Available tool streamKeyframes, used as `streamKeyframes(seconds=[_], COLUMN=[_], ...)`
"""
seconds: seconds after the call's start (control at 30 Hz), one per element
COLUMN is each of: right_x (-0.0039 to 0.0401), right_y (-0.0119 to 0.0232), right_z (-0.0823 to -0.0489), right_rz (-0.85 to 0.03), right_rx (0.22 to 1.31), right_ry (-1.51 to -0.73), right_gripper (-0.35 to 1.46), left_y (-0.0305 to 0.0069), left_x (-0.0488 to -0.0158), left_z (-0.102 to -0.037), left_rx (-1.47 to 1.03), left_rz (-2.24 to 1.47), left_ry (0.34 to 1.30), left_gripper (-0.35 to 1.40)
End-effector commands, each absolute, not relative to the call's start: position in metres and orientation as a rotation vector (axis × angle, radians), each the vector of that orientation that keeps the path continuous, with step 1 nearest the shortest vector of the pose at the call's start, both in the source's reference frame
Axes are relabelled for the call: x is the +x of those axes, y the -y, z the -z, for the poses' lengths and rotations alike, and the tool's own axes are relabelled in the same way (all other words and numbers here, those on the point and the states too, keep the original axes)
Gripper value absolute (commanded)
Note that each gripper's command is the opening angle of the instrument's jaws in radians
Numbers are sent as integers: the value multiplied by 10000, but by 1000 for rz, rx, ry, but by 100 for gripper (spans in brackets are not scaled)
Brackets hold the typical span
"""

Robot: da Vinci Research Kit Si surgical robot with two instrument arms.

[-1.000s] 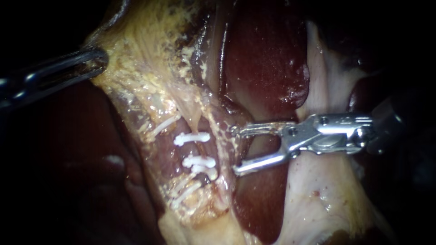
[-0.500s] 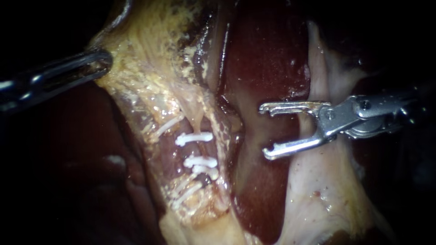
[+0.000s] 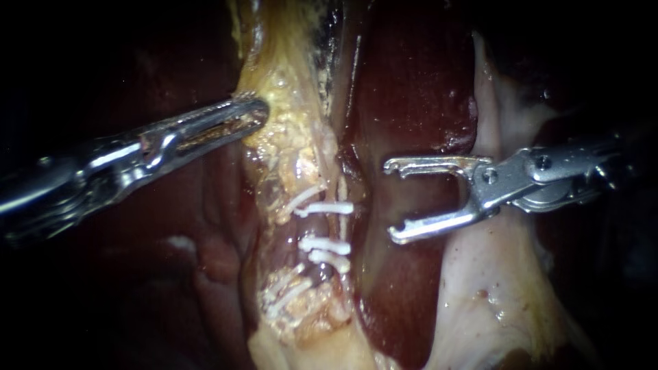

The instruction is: Going back third clip right tube

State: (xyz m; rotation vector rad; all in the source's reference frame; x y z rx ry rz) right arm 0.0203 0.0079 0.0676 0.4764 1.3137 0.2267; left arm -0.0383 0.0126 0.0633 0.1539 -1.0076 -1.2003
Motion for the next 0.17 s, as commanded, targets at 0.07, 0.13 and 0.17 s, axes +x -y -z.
streamKeyframes(seconds=[0.07, 0.13, 0.17], right_x=[203, 203, 203], right_y=[-80, -81, -81], right_z=[-677, -677, -677], right_rz=[-227, -228, -228], right_rx=[476, 476, 476], right_ry=[-1313, -1313, -1313], right_gripper=[60, 60, 60], left_y=[-126, -126, -126], left_x=[-381, -381, -381], left_z=[-632, -632, -632], left_rx=[155, 155, 155], left_rz=[1200, 1199, 1199], left_ry=[1007, 1007, 1007], left_gripper=[-35, -35, -35])
